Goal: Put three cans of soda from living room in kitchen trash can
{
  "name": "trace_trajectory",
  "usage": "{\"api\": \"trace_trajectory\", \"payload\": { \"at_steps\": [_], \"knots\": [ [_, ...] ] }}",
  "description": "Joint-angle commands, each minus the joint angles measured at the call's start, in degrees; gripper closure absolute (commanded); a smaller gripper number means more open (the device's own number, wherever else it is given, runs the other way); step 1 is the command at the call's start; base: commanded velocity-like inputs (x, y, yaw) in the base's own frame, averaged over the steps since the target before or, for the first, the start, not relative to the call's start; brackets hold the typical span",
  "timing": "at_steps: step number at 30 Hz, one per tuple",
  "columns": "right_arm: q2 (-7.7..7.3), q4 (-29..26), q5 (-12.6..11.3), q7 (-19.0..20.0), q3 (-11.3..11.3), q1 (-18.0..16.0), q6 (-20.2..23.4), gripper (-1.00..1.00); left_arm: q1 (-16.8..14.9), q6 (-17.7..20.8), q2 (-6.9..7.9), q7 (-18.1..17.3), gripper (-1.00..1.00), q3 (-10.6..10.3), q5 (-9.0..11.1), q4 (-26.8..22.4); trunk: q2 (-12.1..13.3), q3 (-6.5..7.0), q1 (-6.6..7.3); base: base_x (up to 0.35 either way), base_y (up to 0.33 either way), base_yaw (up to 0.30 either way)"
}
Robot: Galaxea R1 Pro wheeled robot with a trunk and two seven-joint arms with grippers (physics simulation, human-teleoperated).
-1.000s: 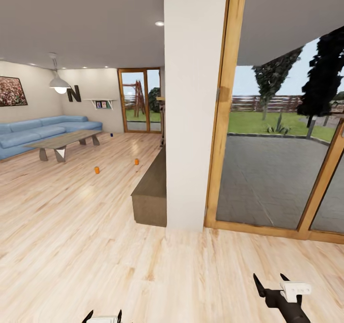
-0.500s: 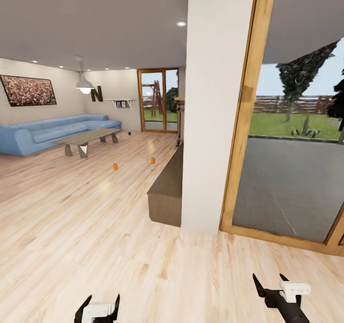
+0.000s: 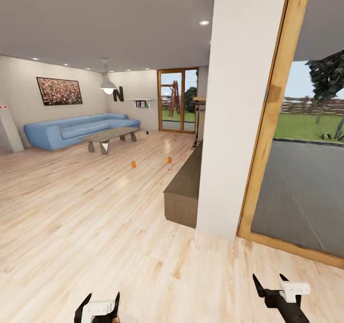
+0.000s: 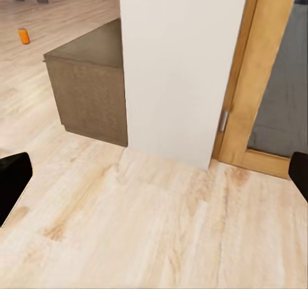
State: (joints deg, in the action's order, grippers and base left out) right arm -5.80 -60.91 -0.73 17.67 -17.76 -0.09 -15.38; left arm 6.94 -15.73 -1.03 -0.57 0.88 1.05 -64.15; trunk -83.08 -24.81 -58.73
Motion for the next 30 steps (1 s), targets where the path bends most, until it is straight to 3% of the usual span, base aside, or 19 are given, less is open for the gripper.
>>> {"api": "trace_trajectory", "payload": {
  "at_steps": [1, 30],
  "knots": [
    [0.00, 0.00, 0.01, 0.00, 0.00, 0.00, 0.00, -1.00, 0.00, 0.00, 0.00, -0.01, -1.00, 0.00, 0.00, 0.07, 0.00, 0.00, 0.00, 0.000, 0.000, 0.256],
    [0.00, 0.17, 0.11, 0.00, 0.02, 0.00, 0.00, -1.00, 0.00, 0.00, -0.02, 0.04, -1.00, 0.00, 0.00, 0.34, 0.00, 0.00, 0.00, 0.000, 0.000, 0.256]
  ]
}}
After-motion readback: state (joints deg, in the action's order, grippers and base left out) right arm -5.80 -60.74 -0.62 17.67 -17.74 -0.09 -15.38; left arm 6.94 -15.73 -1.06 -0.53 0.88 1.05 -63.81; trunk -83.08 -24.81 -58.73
